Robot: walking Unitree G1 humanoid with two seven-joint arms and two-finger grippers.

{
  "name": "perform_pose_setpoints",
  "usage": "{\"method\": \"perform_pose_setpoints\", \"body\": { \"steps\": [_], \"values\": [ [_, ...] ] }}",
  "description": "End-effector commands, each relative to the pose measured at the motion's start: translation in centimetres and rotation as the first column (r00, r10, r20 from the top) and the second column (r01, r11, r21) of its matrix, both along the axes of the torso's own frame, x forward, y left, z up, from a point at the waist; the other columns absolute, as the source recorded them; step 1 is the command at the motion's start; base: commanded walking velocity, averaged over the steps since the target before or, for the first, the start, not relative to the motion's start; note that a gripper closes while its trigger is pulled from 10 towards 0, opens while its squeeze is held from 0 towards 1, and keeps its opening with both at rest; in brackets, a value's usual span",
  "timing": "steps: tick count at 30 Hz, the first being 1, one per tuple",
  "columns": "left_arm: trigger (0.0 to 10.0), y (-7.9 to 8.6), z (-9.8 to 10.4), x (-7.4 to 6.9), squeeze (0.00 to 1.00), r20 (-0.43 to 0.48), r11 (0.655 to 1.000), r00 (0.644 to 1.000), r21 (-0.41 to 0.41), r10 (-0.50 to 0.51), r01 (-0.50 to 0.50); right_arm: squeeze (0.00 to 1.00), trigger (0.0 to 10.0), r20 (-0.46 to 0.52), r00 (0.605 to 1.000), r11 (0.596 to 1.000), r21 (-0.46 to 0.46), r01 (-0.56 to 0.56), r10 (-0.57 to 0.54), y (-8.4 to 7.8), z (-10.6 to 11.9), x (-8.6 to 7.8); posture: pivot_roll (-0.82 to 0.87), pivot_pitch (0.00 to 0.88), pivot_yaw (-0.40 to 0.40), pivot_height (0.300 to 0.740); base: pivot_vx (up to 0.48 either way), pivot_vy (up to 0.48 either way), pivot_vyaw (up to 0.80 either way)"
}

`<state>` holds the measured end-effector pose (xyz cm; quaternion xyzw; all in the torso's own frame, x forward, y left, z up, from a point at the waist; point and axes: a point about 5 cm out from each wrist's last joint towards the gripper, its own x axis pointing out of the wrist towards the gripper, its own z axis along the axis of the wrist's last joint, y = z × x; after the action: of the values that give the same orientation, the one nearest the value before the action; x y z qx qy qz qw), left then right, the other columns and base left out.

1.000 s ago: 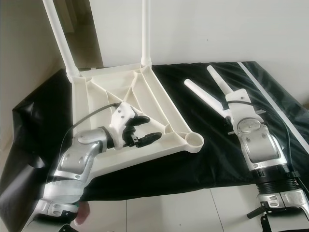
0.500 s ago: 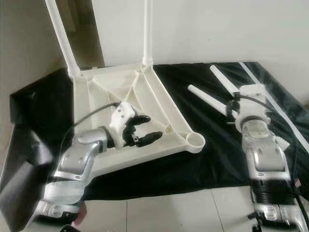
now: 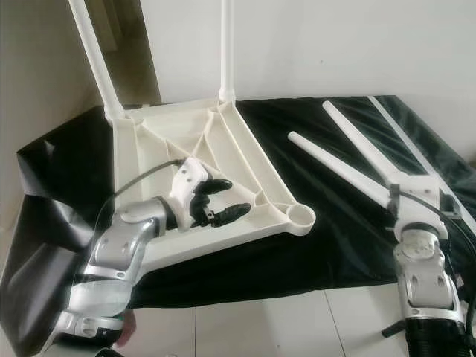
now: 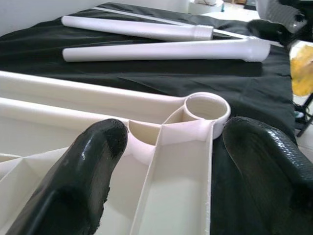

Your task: Building children table

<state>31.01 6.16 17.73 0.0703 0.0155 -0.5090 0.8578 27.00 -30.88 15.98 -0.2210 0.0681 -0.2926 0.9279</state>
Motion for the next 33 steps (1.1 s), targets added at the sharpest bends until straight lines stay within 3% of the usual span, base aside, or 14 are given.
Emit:
{"method": "perform_pose_setpoints", "body": {
  "steps": [1, 9, 11, 13, 14, 15, 17, 20, 21, 22, 25, 26, 29, 33],
  "values": [
    [10.0, 0.5, 0.0, 0.5, 0.00, 0.017, 0.983, 0.983, -0.005, 0.181, -0.181, 0.00, 10.0, 0.016, 0.999, 0.999, -0.009, 0.034, -0.034, -0.4, -0.5, -0.5, 0.04, 0.000, 0.007, 0.740, 0.000, 0.000, 0.00],
    [10.0, 0.3, 0.0, 0.6, 0.00, 0.015, 0.985, 0.985, 0.000, 0.174, -0.174, 0.00, 10.0, -0.040, 0.994, 0.993, -0.065, 0.099, -0.102, -2.5, -2.4, -1.4, 0.03, 0.000, 0.017, 0.740, 0.000, 0.000, 0.00],
    [10.0, 0.3, 0.0, 0.6, 0.00, 0.017, 0.985, 0.985, 0.002, 0.170, -0.170, 0.00, 10.0, -0.007, 0.999, 0.997, 0.061, 0.045, -0.045, -2.7, -2.8, -1.1, 0.04, 0.000, 0.019, 0.740, 0.000, 0.000, 0.00],
    [10.0, 0.3, 0.0, 0.6, 0.00, 0.017, 0.985, 0.985, 0.002, 0.170, -0.170, 0.00, 10.0, -0.007, 0.999, 0.997, 0.061, 0.045, -0.045, -2.7, -2.8, -1.1, 0.04, 0.000, 0.019, 0.740, 0.000, 0.000, 0.00],
    [10.0, 0.3, 0.1, 0.6, 0.00, 0.019, 0.986, 0.985, 0.003, 0.170, -0.170, 0.00, 10.0, 0.072, 0.997, 0.980, 0.196, -0.023, 0.009, -2.4, -3.0, -0.9, 0.04, 0.000, 0.020, 0.740, 0.000, 0.000, 0.00],
    [10.0, 0.3, 0.1, 0.6, 0.00, 0.019, 0.986, 0.985, 0.003, 0.170, -0.170, 0.00, 10.0, 0.072, 0.997, 0.980, 0.196, -0.023, 0.009, -2.4, -3.0, -0.9, 0.04, 0.000, 0.020, 0.740, 0.000, 0.000, 0.00],
    [10.0, 0.4, 0.1, 0.6, 0.00, 0.020, 0.985, 0.985, 0.004, 0.171, -0.171, 0.00, 10.0, 0.155, 0.987, 0.943, 0.319, -0.090, 0.042, -1.9, -3.4, -0.8, 0.04, 0.000, 0.020, 0.740, 0.000, 0.000, 0.00],
    [10.0, 0.5, 0.2, 0.6, 0.00, 0.021, 0.985, 0.985, 0.006, 0.174, -0.174, 0.00, 10.0, 0.210, 0.977, 0.909, 0.398, -0.122, 0.039, -1.5, -4.0, -1.0, 0.04, 0.000, 0.019, 0.740, 0.000, 0.000, 0.00],
    [10.0, 0.5, 0.2, 0.6, 0.00, 0.021, 0.985, 0.985, 0.006, 0.174, -0.174, 0.00, 10.0, 0.210, 0.977, 0.909, 0.398, -0.122, 0.039, -1.5, -4.0, -1.0, 0.04, 0.000, 0.019, 0.740, 0.000, 0.000, 0.00],
    [10.0, 0.5, 0.2, 0.6, 0.00, 0.023, 0.984, 0.984, 0.009, 0.178, -0.178, 0.00, 10.0, 0.242, 0.969, 0.883, 0.443, -0.156, 0.049, -1.0, -4.5, -1.2, 0.04, 0.000, 0.019, 0.740, 0.000, 0.000, 0.00],
    [10.0, 0.5, 0.2, 0.6, 0.00, 0.023, 0.984, 0.984, 0.009, 0.178, -0.178, 0.00, 10.0, 0.242, 0.969, 0.883, 0.443, -0.156, 0.049, -1.0, -4.5, -1.2, 0.04, 0.000, 0.019, 0.740, 0.000, 0.000, 0.00],
    [10.0, 0.6, 0.0, 0.6, 0.00, 0.032, 0.983, 0.983, 0.023, 0.180, -0.180, 0.00, 10.0, 0.271, 0.961, 0.850, 0.490, -0.193, 0.062, -0.7, -4.9, -1.3, 0.05, 0.000, 0.020, 0.740, 0.000, 0.000, 0.00],
    [10.0, 0.6, 0.0, 0.5, 0.00, 0.034, 0.984, 0.984, 0.025, 0.178, -0.178, 0.00, 10.0, 0.305, 0.951, 0.818, 0.530, -0.222, 0.060, -0.7, -5.4, -1.4, 0.05, 0.000, 0.021, 0.740, 0.000, 0.000, 0.00],
    [10.0, 0.7, 0.1, 0.6, 0.00, 0.035, 0.983, 0.983, 0.023, 0.180, -0.181, 0.00, 10.0, 0.337, 0.940, 0.818, 0.527, -0.230, 0.047, -1.1, -5.4, -1.8, 0.05, 0.000, 0.021, 0.740, 0.000, 0.000, 0.00]
  ]
}}
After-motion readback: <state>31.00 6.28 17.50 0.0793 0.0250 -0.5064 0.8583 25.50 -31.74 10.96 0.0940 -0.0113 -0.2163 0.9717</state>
